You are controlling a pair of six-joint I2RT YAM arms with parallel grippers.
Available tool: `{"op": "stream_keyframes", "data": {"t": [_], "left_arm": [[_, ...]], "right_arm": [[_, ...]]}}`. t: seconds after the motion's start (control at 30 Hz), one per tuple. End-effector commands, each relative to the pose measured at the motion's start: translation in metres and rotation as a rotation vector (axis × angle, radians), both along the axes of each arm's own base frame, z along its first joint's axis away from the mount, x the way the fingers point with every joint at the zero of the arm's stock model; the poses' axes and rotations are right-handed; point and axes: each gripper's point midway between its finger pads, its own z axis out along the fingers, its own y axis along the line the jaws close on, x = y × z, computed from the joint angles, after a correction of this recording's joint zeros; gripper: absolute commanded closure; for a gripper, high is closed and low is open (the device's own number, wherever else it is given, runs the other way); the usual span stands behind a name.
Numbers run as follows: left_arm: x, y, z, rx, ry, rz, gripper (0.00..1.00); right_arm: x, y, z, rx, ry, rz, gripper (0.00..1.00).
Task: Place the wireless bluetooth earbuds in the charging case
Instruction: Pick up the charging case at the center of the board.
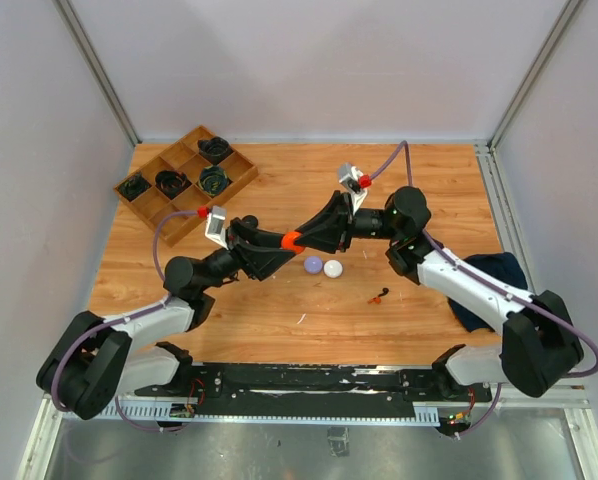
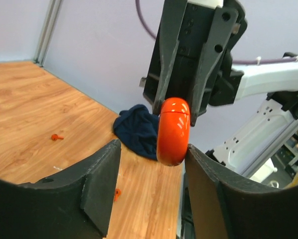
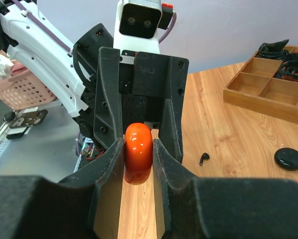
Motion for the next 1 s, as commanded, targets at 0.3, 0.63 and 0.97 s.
{"op": "stream_keyframes", "data": {"t": [0.3,0.63,0.97], "left_arm": [[-0.022,-0.014,-0.013,0.222,-0.205,-0.132,0.39],[-0.019,-0.022,-0.016,0.245,-0.225,-0.184,0.41],[-0.03,-0.024,-0.012,0.192,-0.243,-0.239,0.51]], "right_arm": [[-0.014,-0.018,-0.016,-0.324,-0.1,0.022,0.96],[-0.021,-0.016,-0.026,-0.47,-0.195,0.043,0.97],[-0.026,-0.003,-0.029,-0.488,-0.244,0.068,0.98]]}}
